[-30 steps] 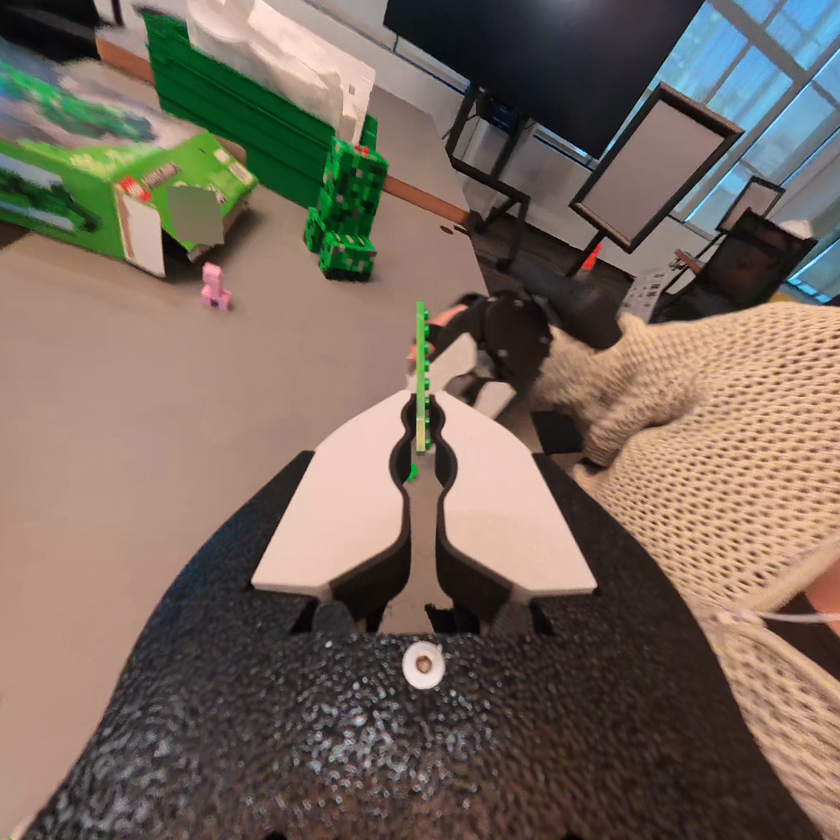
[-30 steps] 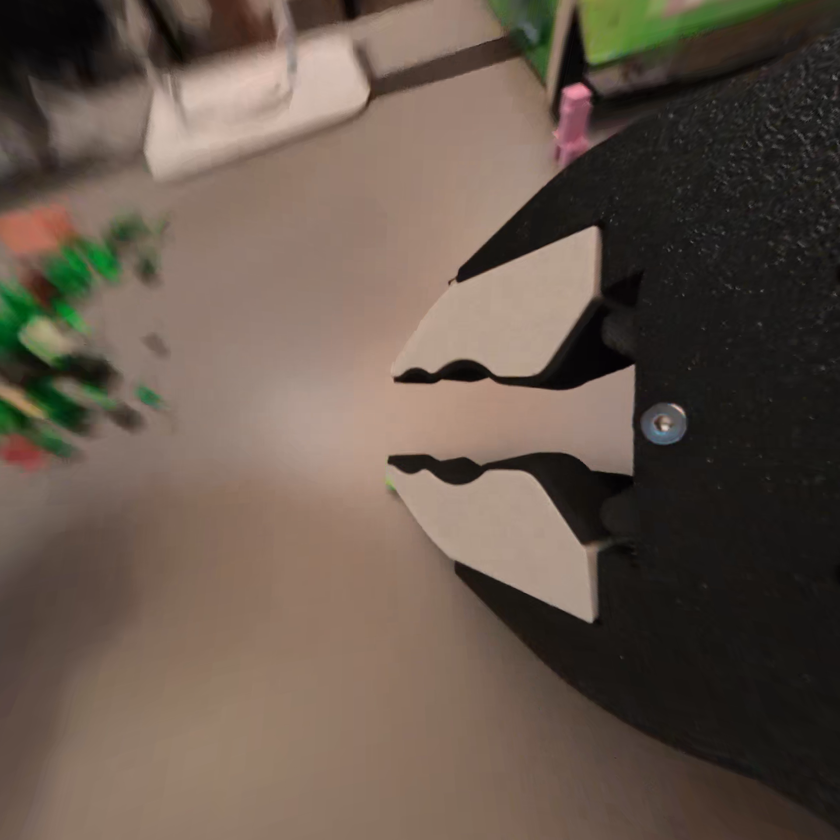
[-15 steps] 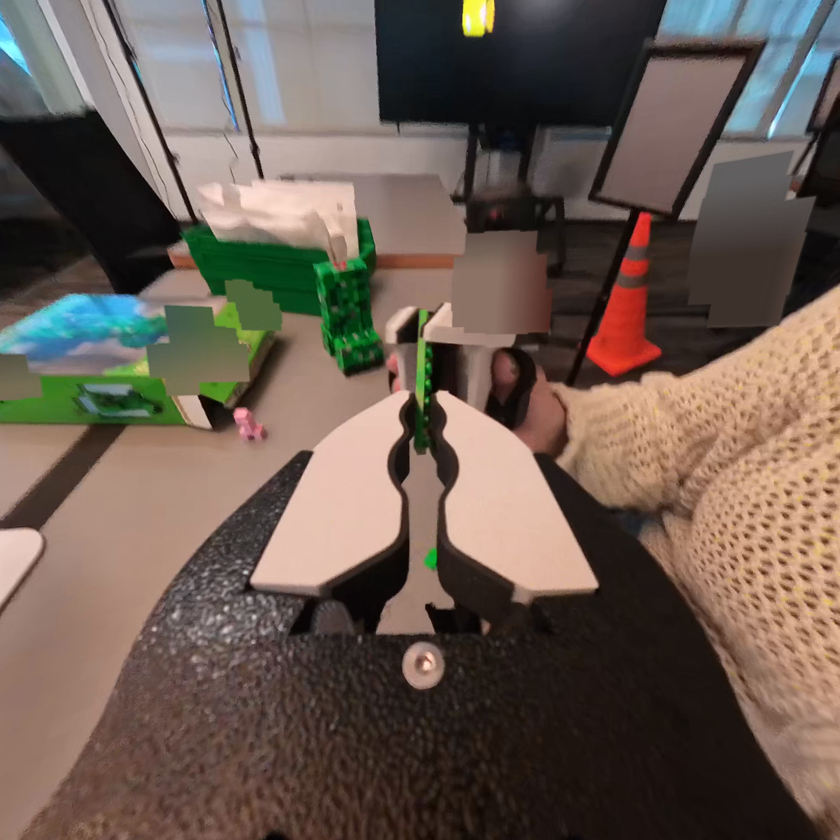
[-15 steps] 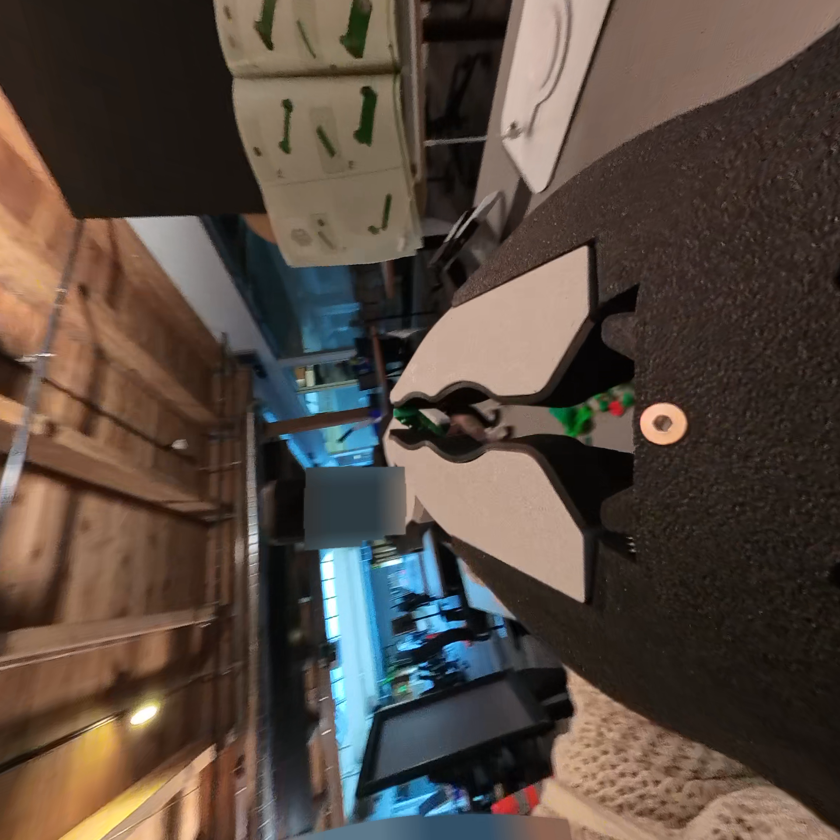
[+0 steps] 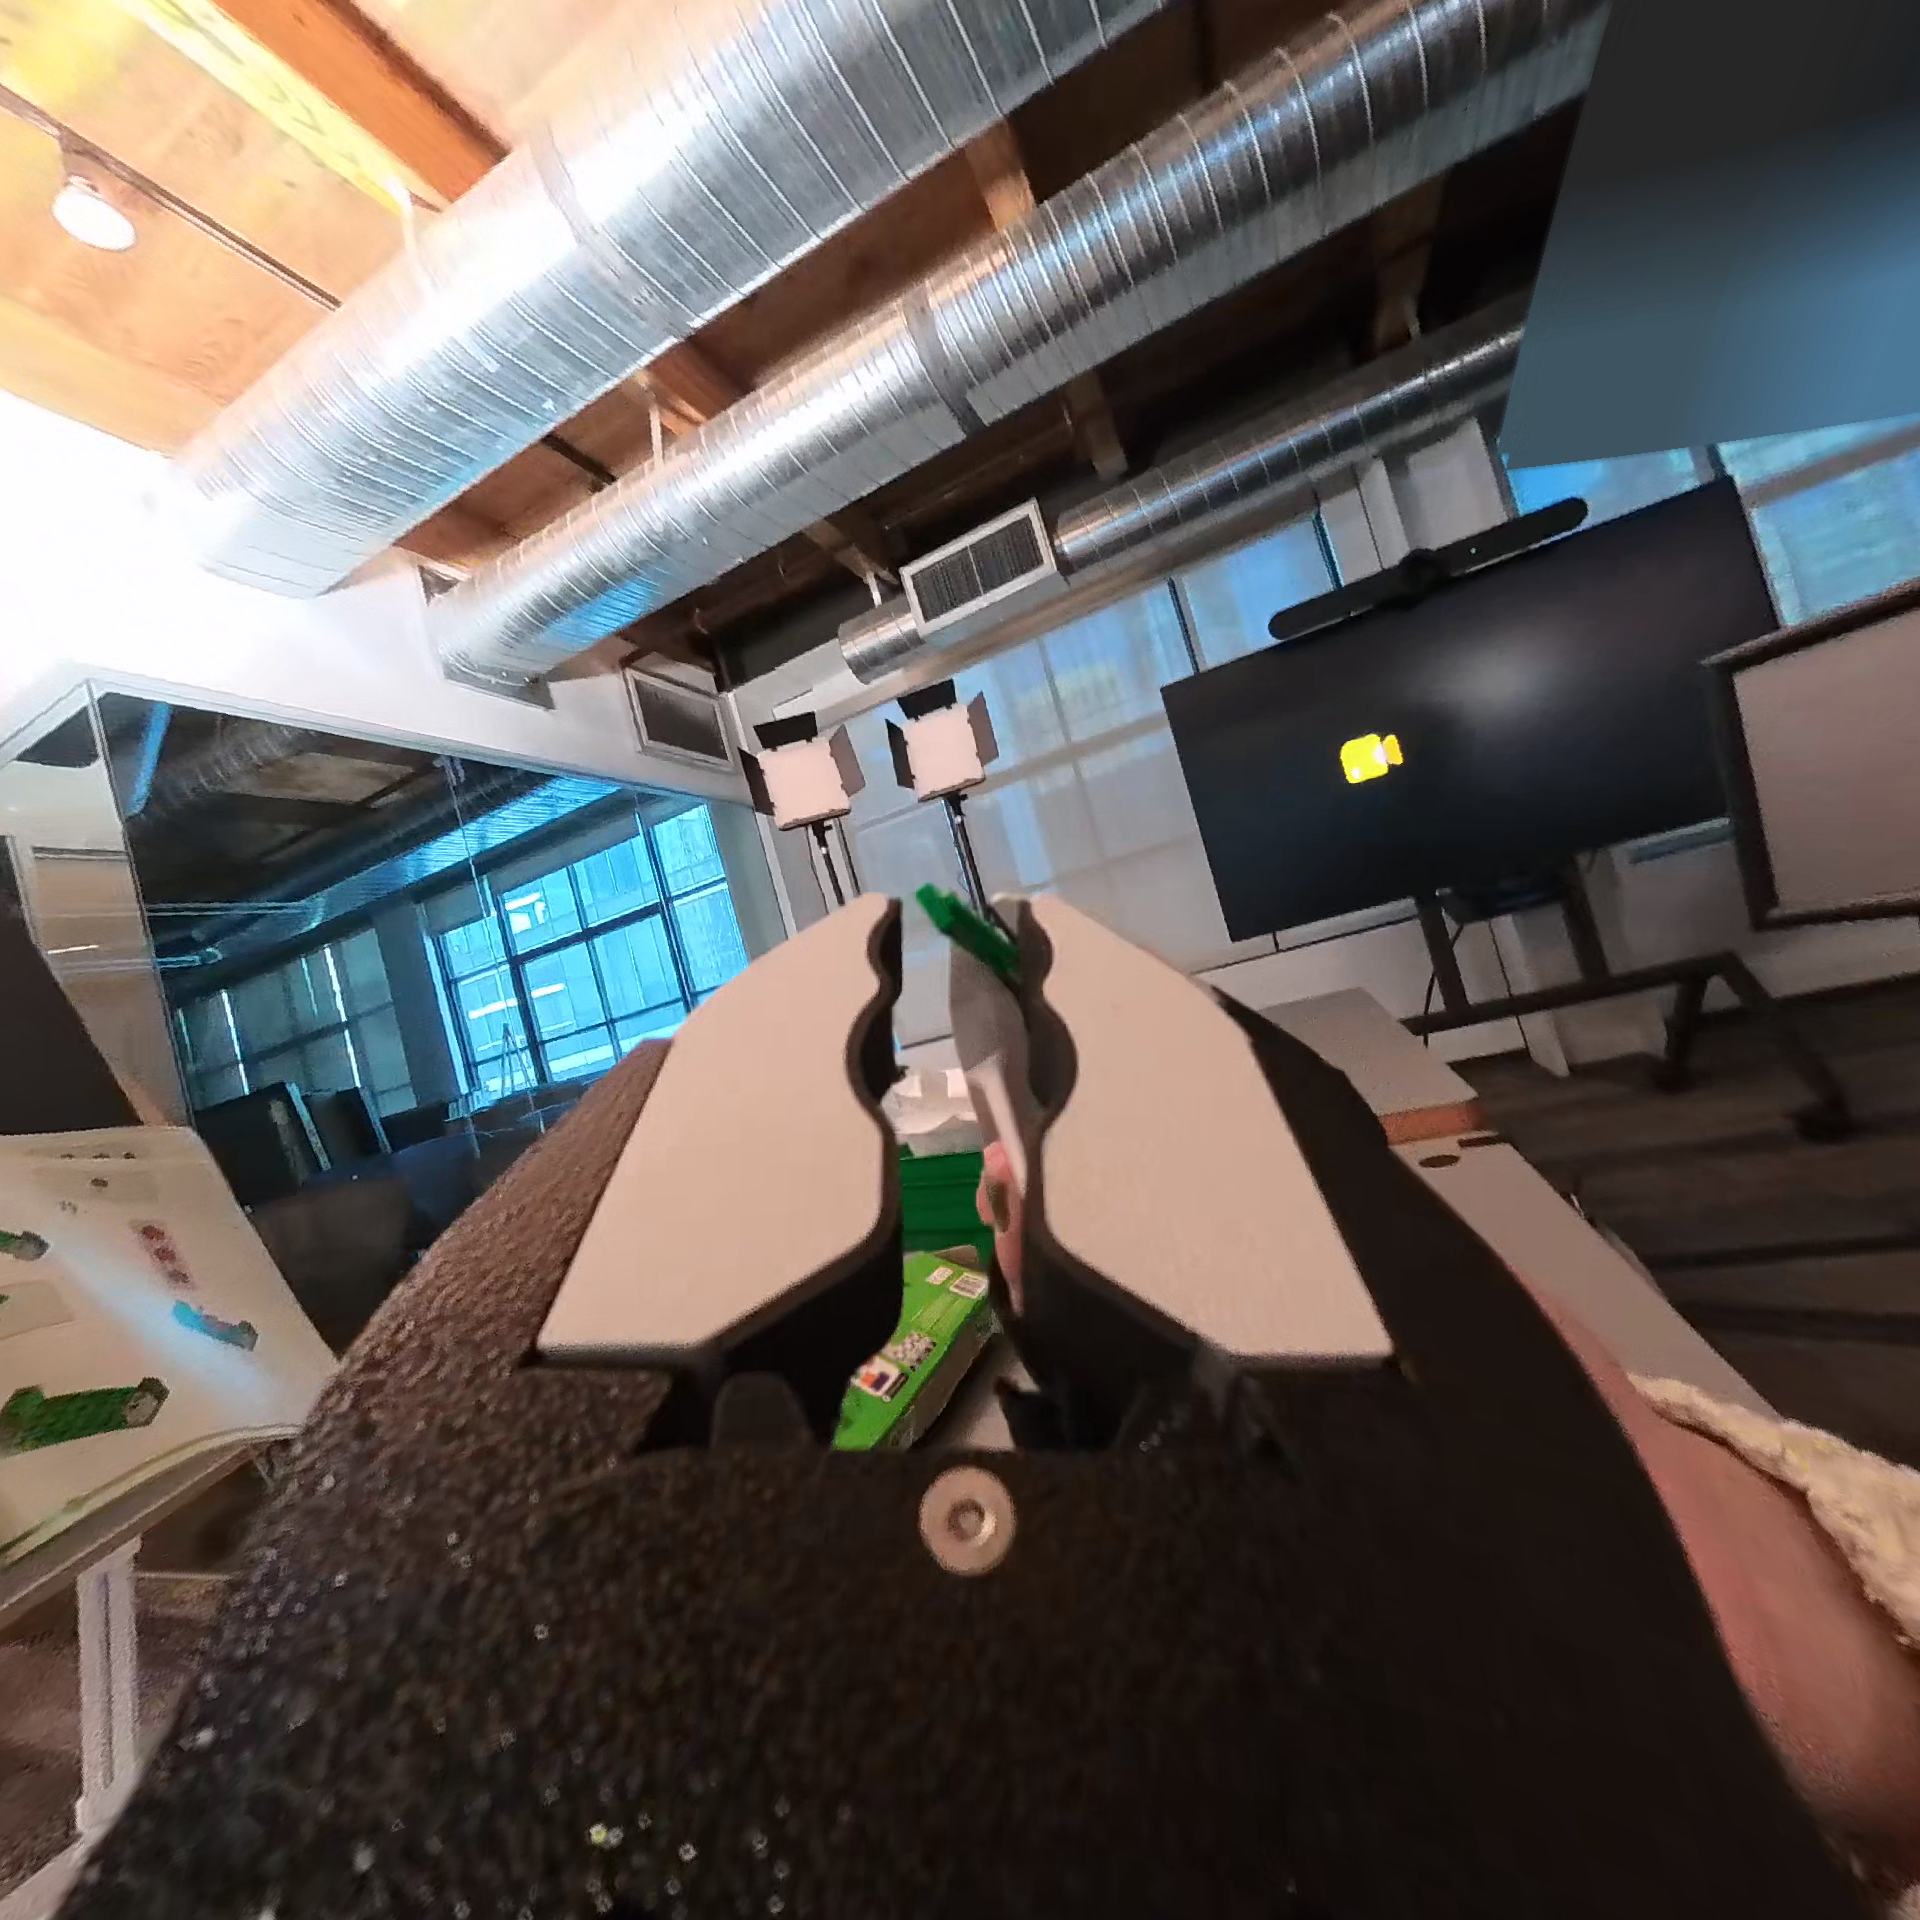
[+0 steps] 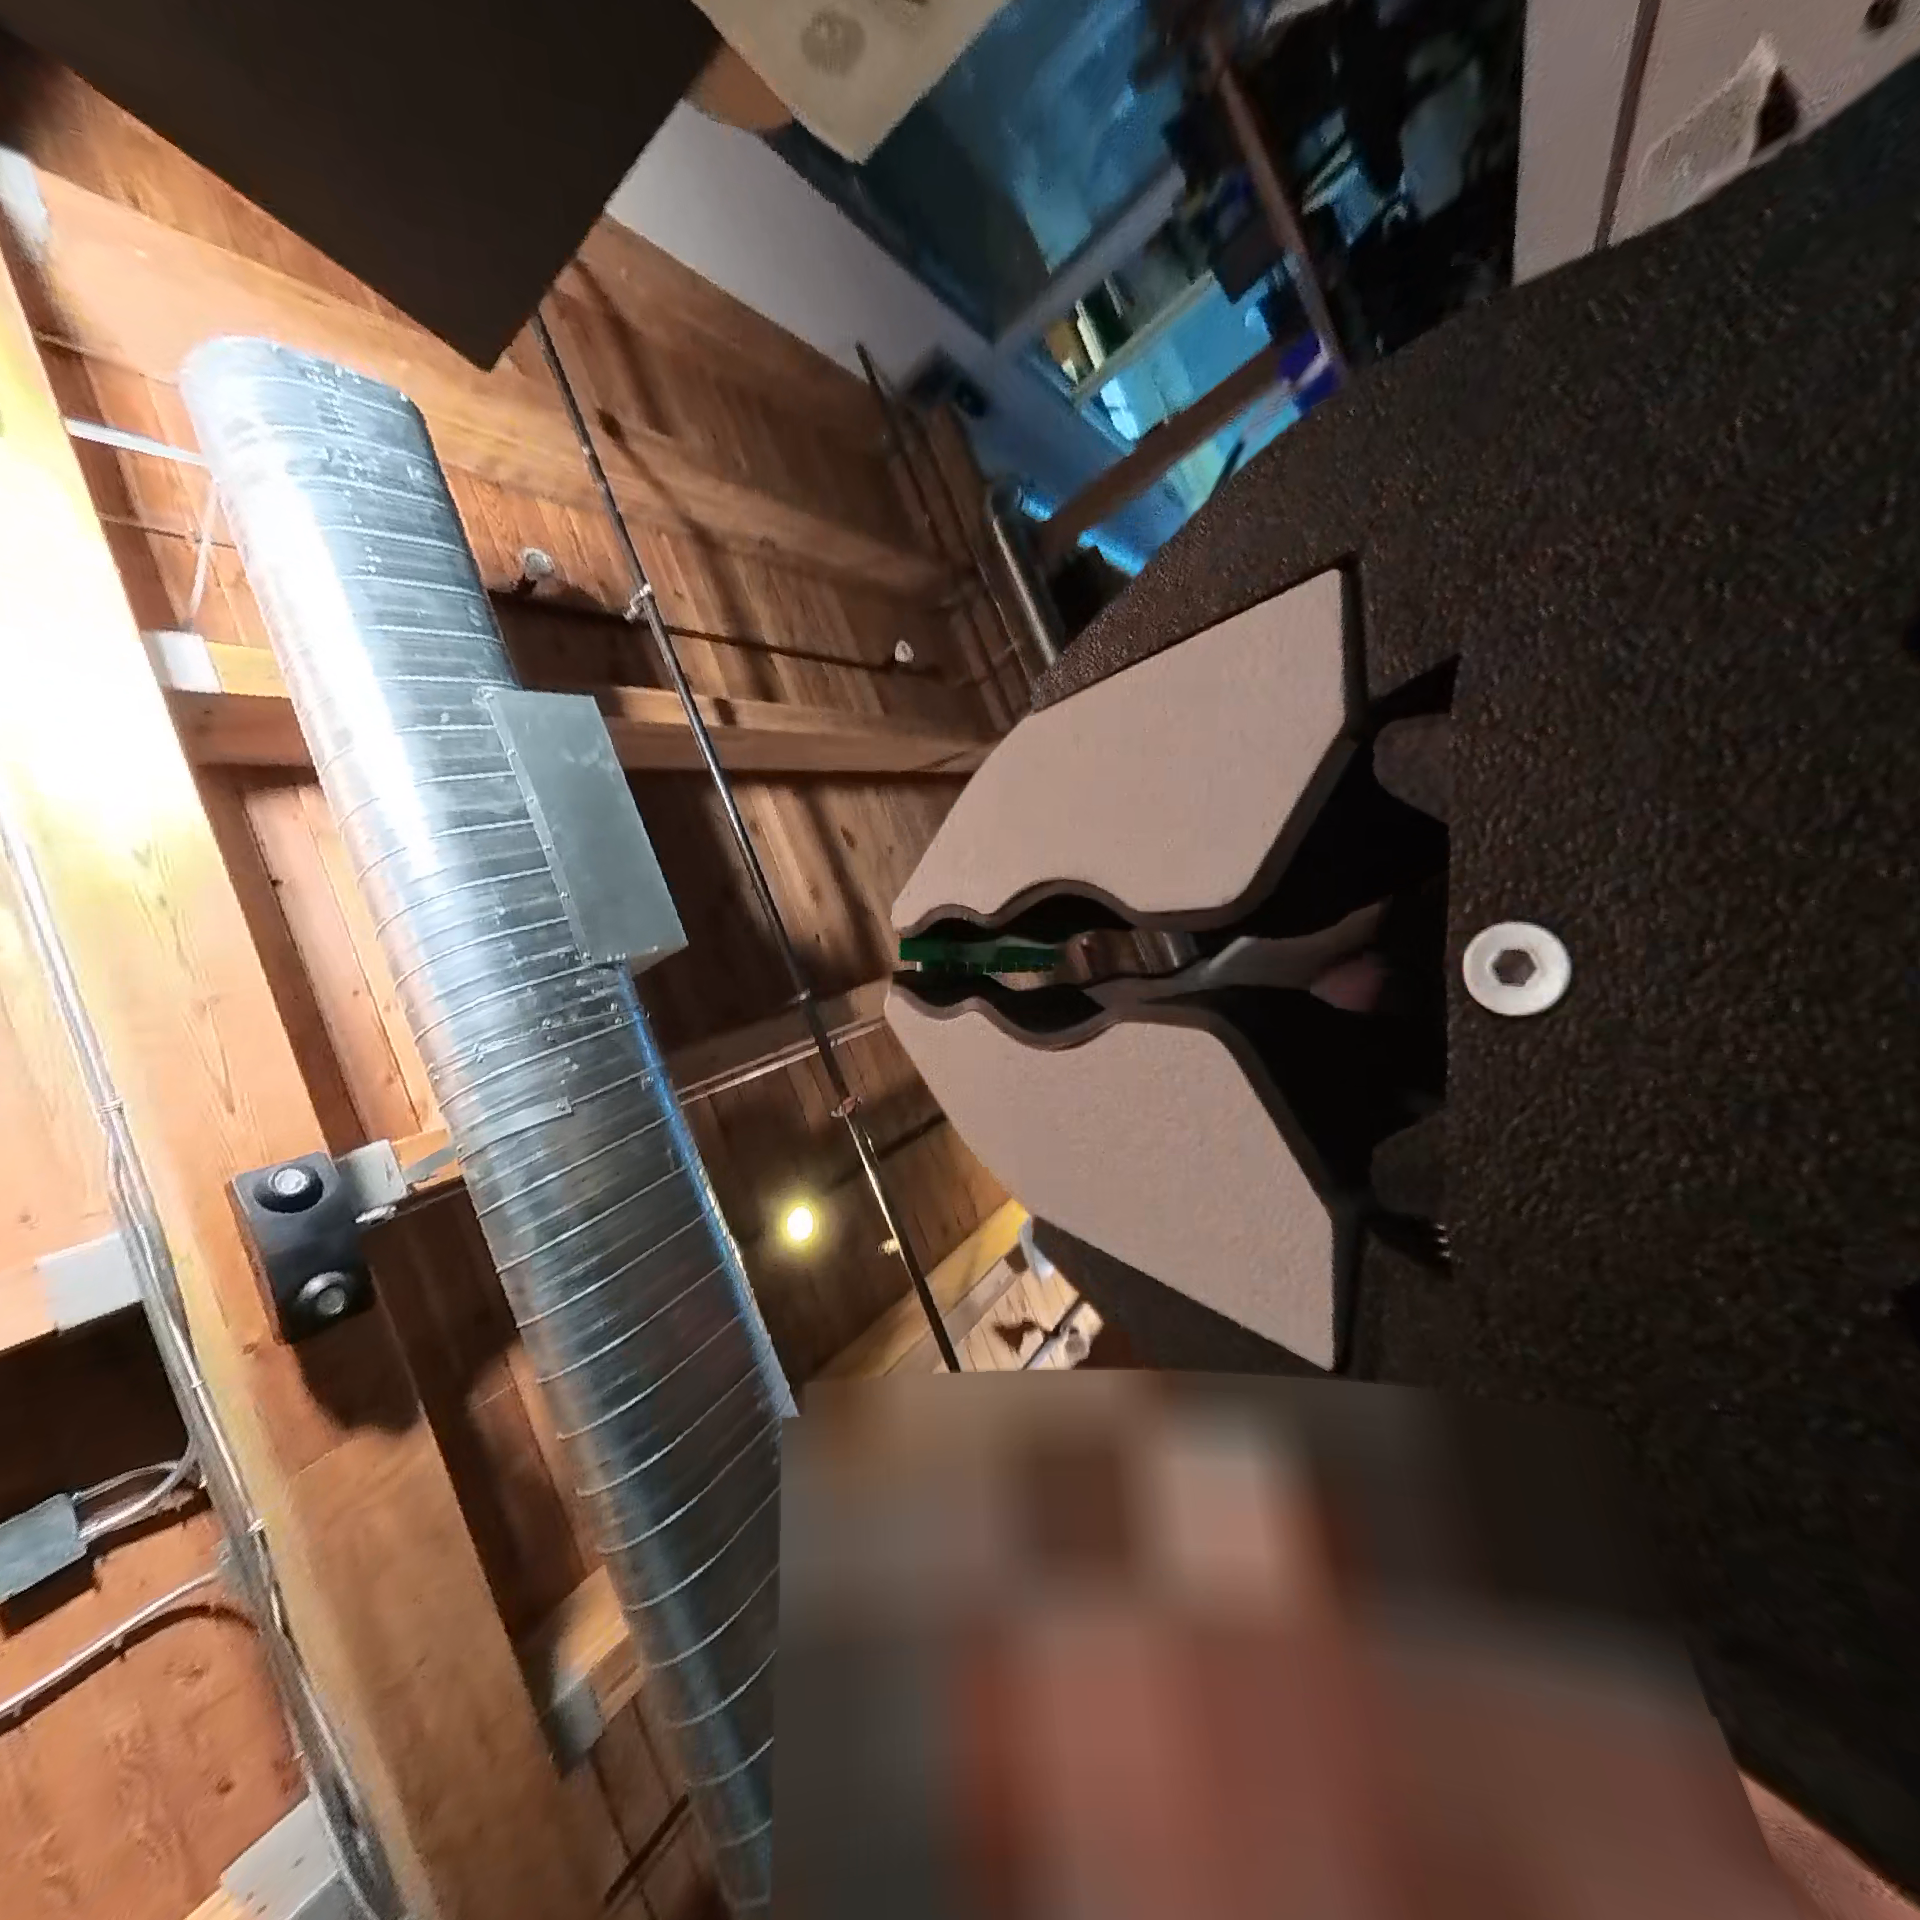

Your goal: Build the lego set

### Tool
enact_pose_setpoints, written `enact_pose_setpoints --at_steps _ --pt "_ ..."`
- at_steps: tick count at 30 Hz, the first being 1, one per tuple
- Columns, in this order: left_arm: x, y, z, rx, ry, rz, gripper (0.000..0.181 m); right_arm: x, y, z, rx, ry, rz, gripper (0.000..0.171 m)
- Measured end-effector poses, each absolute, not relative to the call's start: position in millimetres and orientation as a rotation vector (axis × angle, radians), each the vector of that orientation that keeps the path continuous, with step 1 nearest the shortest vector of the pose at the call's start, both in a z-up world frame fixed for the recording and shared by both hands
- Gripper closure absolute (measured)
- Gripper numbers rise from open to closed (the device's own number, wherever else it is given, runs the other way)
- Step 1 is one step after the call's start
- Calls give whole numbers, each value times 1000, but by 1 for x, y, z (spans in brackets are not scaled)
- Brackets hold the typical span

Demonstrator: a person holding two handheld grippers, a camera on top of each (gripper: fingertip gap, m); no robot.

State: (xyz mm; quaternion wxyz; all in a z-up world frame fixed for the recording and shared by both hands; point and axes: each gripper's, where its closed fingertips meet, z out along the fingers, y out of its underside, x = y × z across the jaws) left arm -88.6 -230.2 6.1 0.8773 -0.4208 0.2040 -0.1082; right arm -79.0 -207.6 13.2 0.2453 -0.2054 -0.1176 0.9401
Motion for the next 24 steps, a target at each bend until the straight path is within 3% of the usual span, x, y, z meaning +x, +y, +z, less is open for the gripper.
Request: enact_pose_setpoints --at_steps 1,11,20,24 --pt "-88 -231 6 -870 430 -222 161 -80 -210 13 -554 -330 2598 167" --pt "-76 -261 0 -739 840 115 149 -88 -239 7 -662 -528 3217 167" --pt "-64 -272 -5 -745 1021 304 170 -88 -252 0 -655 -573 3426 167" --pt "-68 -267 -9 -796 1043 323 174 -97 -245 -9 -778 -581 3258 160"
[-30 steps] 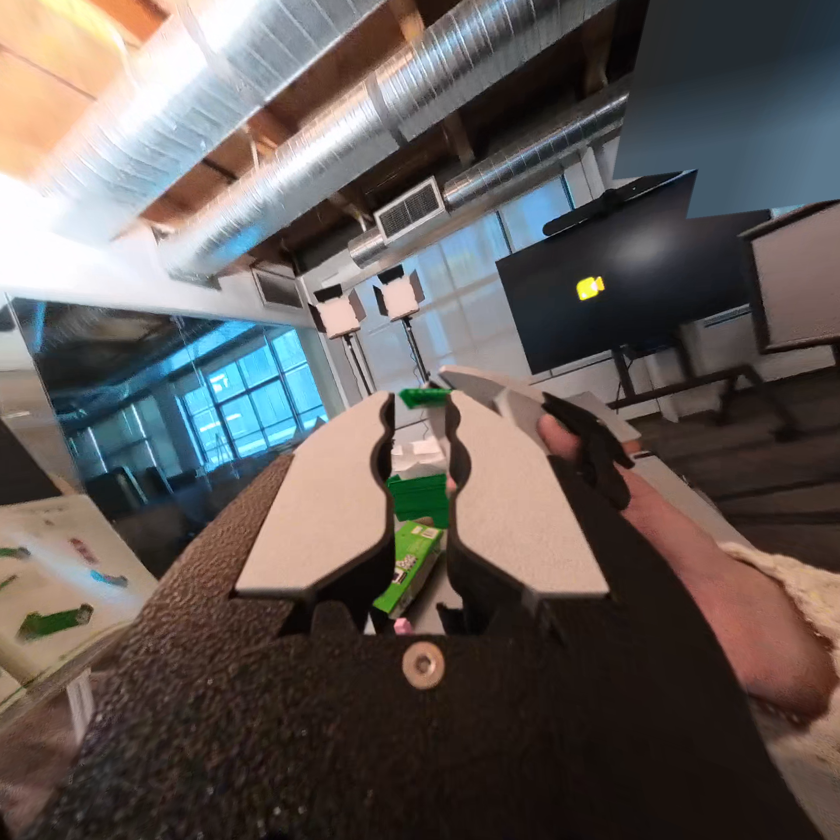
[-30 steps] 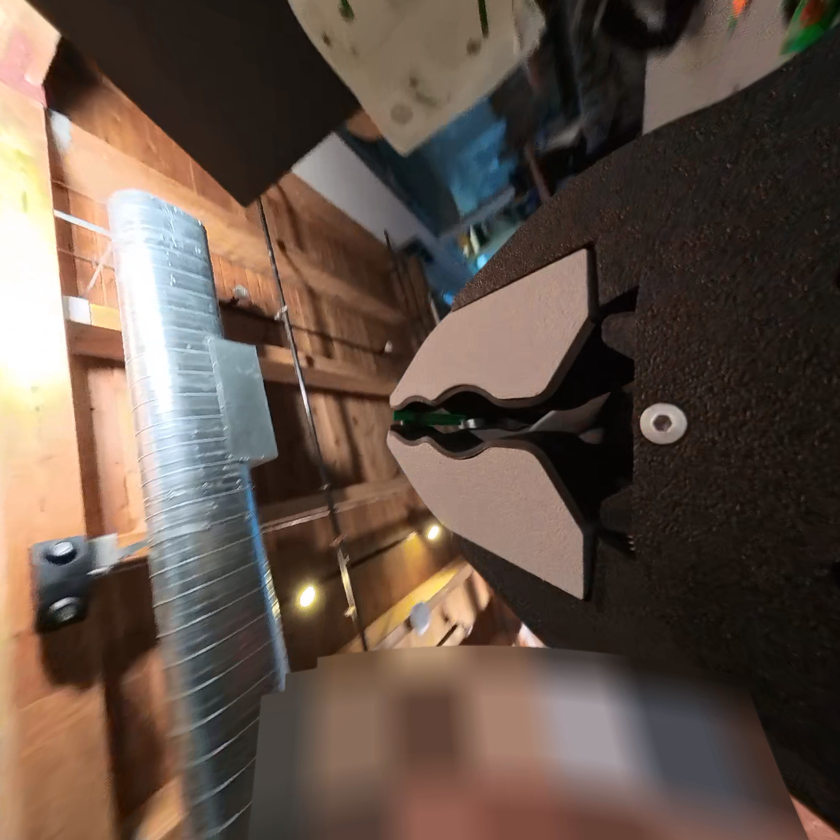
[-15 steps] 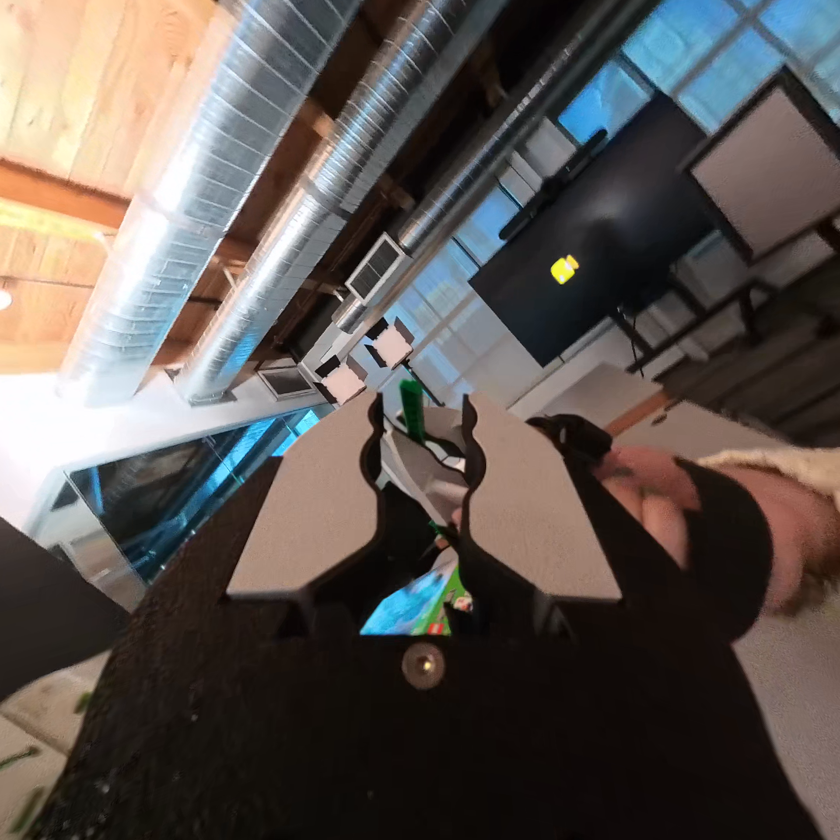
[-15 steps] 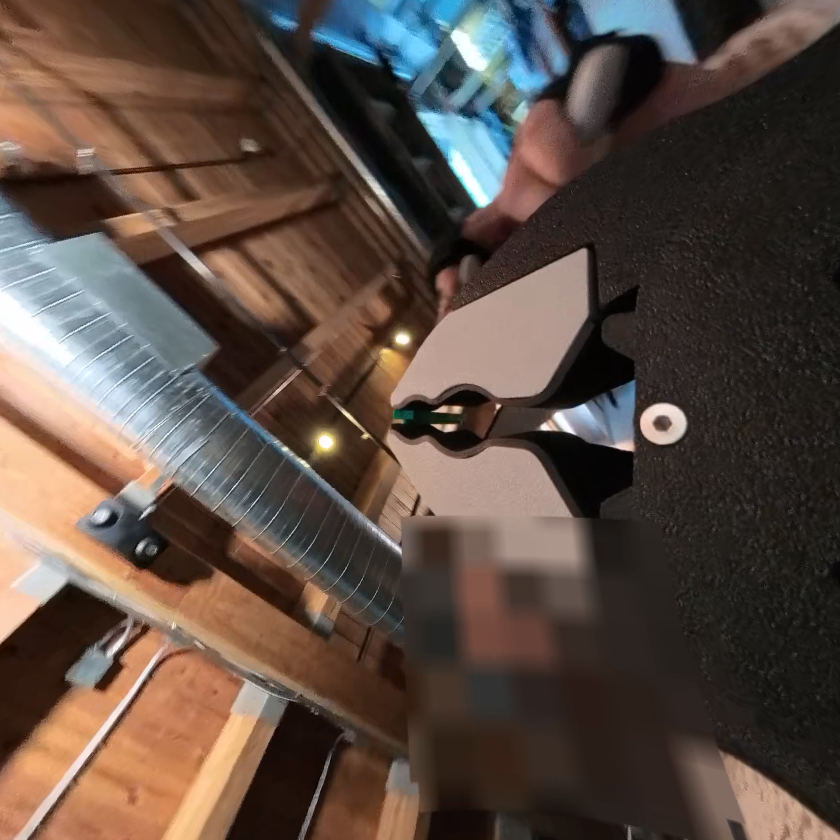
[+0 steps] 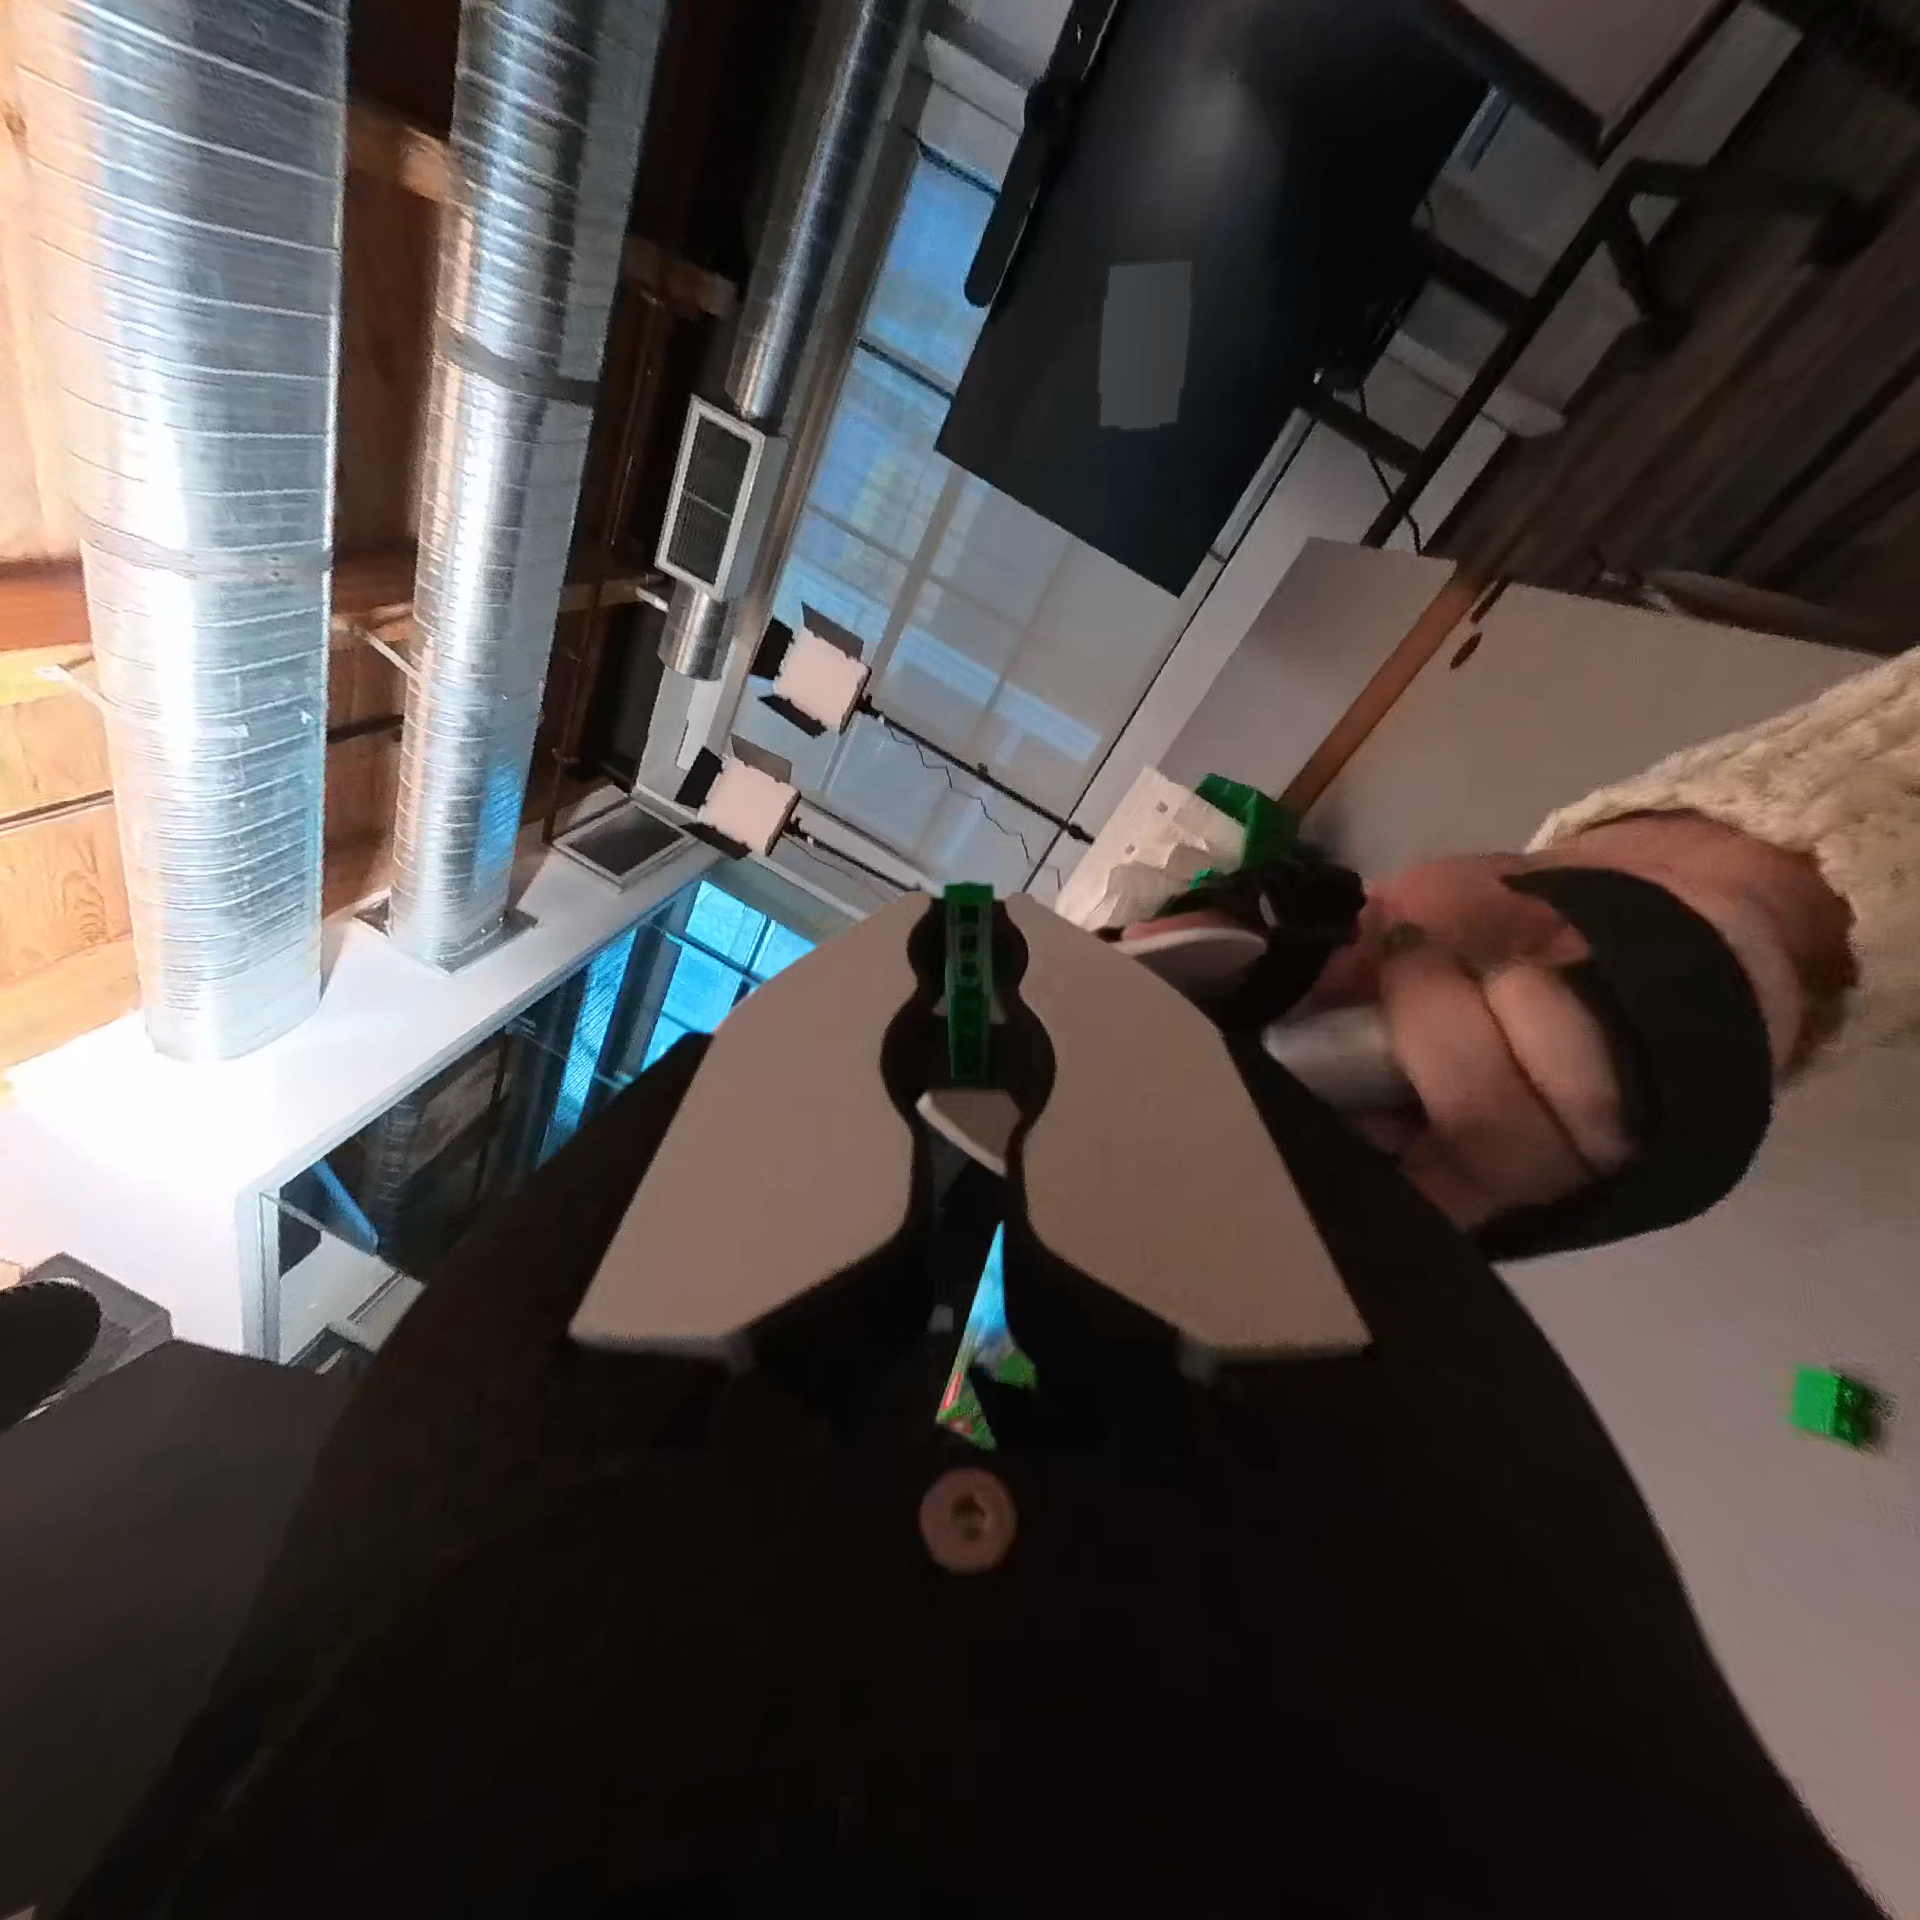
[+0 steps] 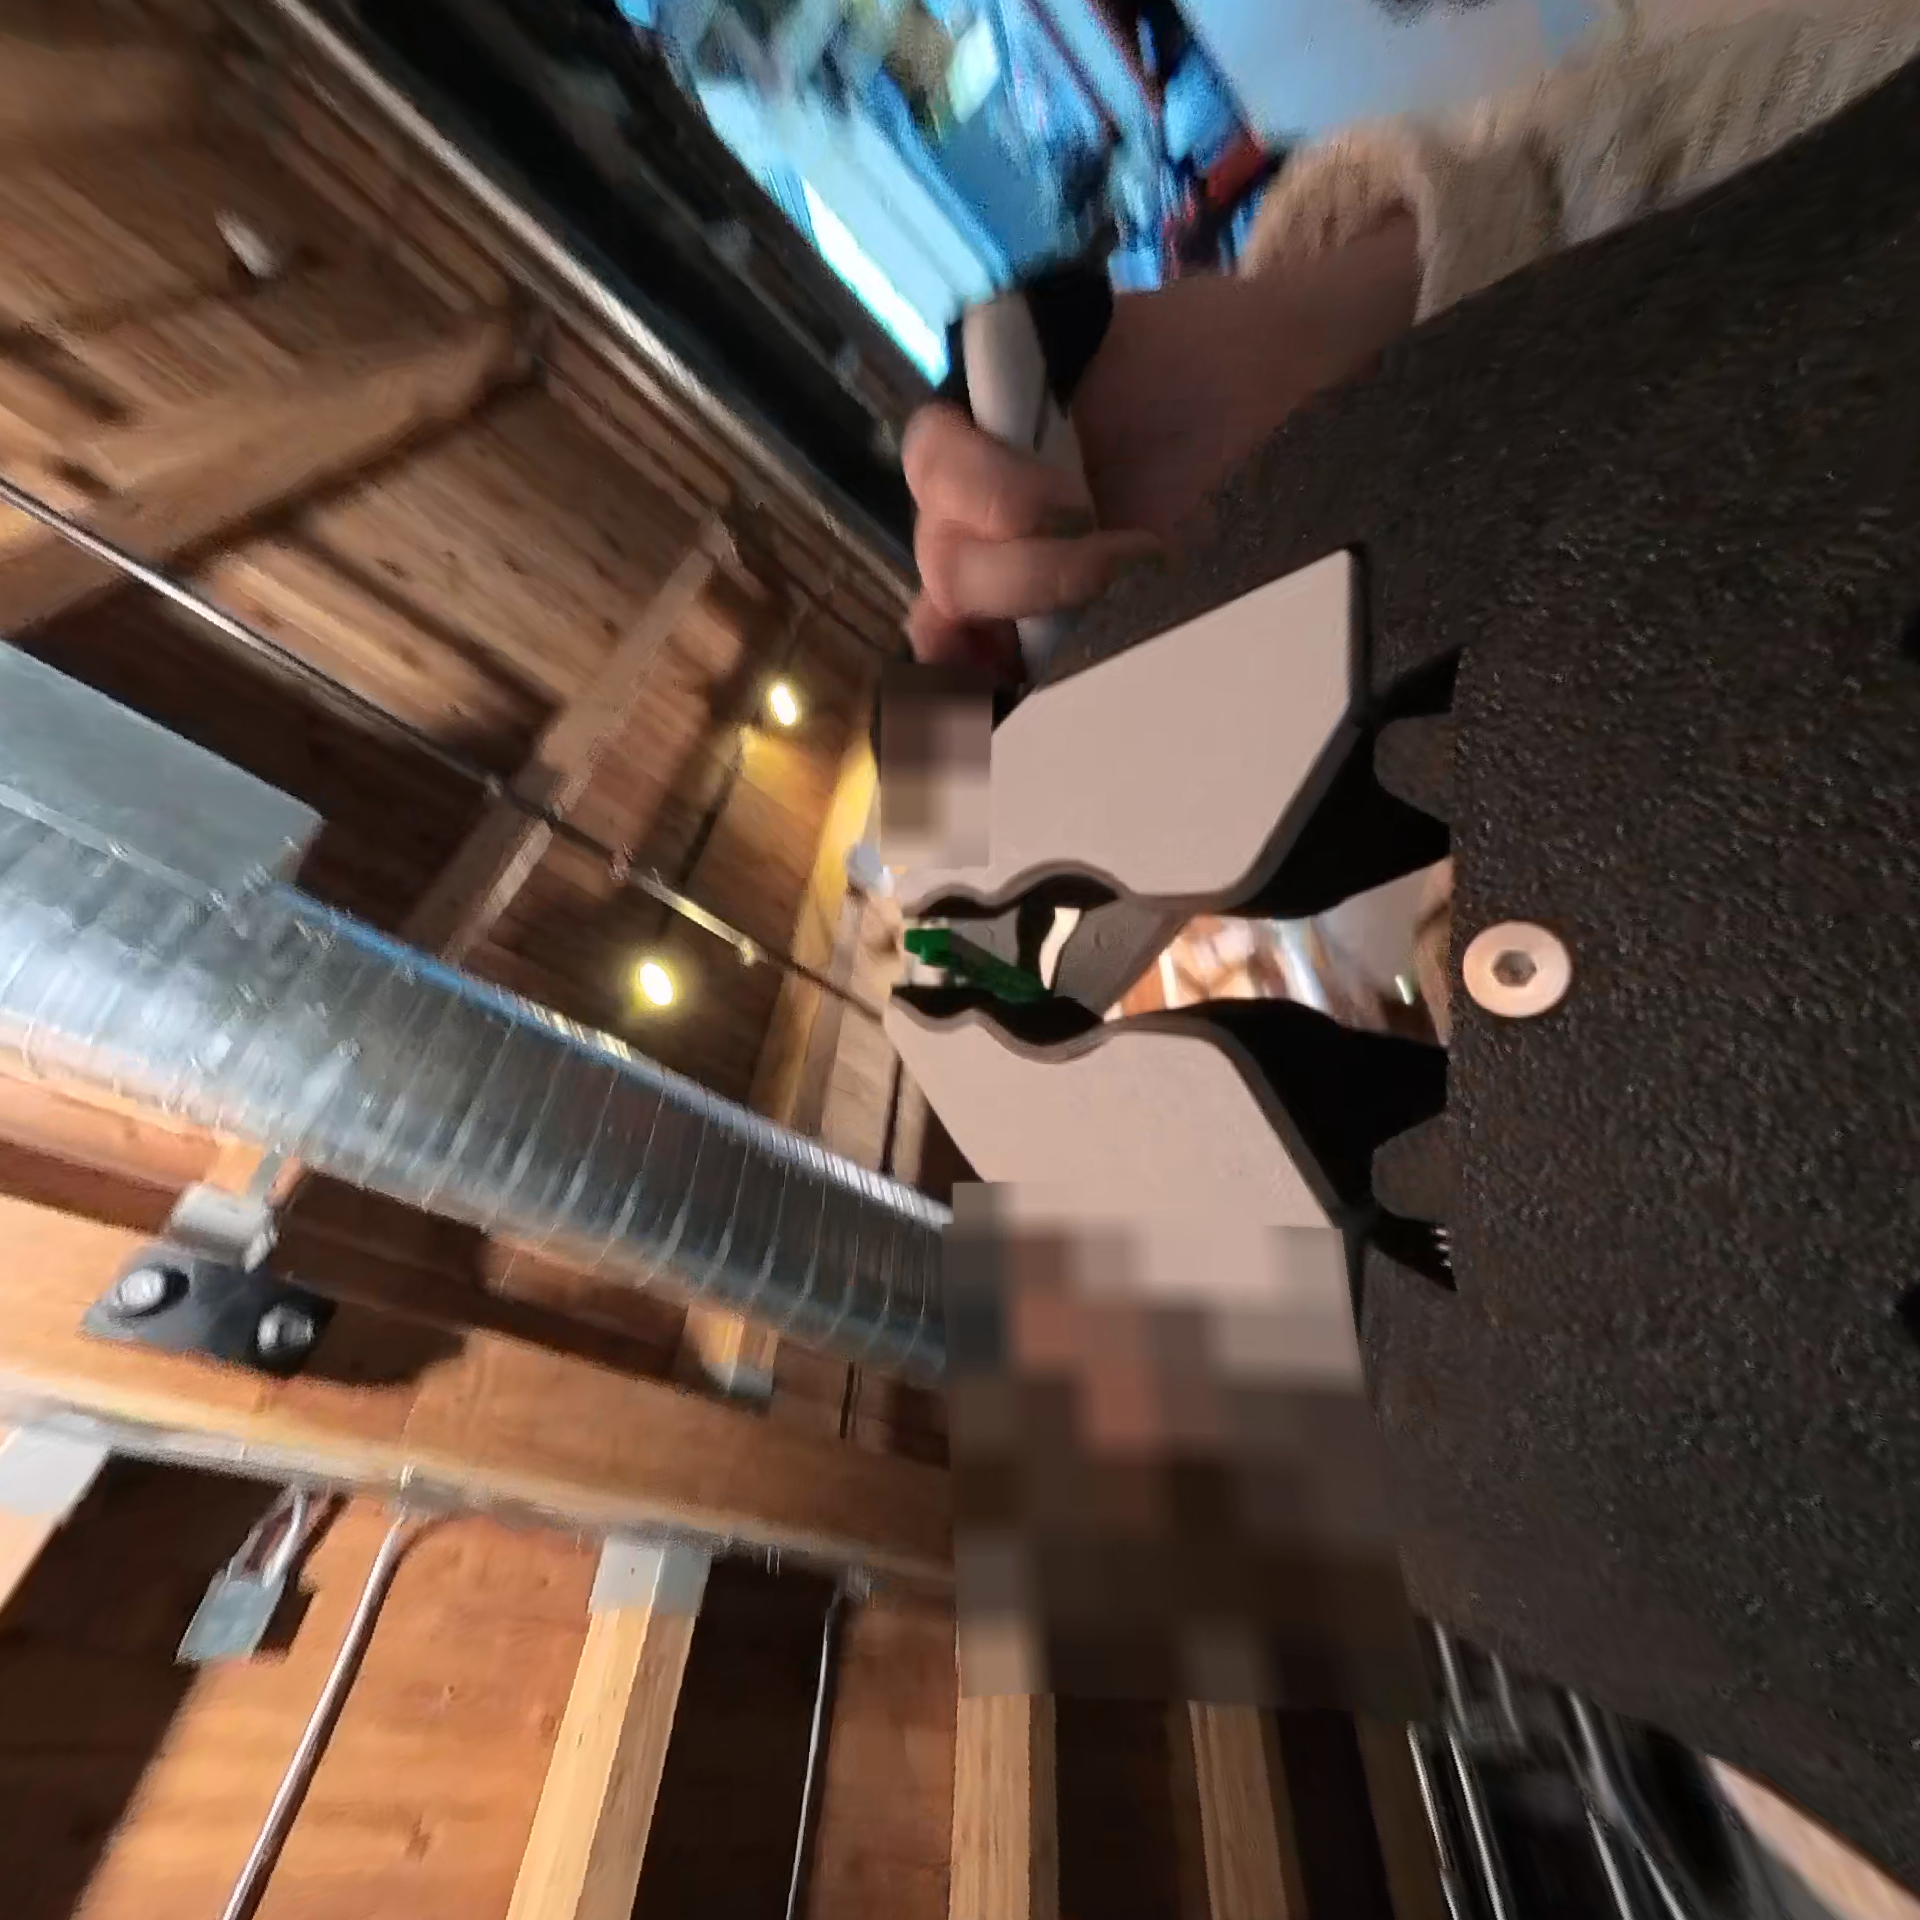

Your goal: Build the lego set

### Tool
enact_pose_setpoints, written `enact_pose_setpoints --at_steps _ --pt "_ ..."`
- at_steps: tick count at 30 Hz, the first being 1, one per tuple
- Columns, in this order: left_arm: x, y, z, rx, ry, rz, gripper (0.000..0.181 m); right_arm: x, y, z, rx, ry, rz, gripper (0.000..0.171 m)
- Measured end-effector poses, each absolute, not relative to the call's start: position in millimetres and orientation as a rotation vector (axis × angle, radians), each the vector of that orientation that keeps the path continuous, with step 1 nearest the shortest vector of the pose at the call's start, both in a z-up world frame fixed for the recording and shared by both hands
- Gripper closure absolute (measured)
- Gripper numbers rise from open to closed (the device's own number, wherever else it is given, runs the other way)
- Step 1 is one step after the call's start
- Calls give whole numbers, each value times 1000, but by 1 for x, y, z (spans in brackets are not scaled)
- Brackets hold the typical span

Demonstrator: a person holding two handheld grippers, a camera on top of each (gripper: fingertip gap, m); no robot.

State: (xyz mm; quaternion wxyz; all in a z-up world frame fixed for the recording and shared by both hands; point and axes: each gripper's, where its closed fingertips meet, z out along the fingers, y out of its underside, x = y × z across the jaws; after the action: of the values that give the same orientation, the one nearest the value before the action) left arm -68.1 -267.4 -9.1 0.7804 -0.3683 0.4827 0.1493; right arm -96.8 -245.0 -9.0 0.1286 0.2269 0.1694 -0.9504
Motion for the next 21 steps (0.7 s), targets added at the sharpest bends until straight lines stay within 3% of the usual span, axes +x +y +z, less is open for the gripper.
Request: enact_pose_setpoints --at_steps 3,6,9,13,16,21 --pt "-79 -265 -8 -853 1030 355 175 -101 -210 -33 1002 650 -2947 148" --pt "-94 -264 -7 -917 1027 412 175 -90 -196 -73 1559 1309 -2904 147" --pt "-106 -265 -7 -968 1029 445 174 -79 -194 -146 2086 2283 -2112 155" --pt "-112 -262 -12 -1016 1042 462 174 -60 -198 -225 2141 2659 -1118 156" --pt "-113 -255 -20 -1055 1066 503 174 -53 -196 -261 2065 2784 -651 156" --pt "-110 -246 -31 -1092 1102 525 174 -52 -202 -275 1914 2983 -406 158"
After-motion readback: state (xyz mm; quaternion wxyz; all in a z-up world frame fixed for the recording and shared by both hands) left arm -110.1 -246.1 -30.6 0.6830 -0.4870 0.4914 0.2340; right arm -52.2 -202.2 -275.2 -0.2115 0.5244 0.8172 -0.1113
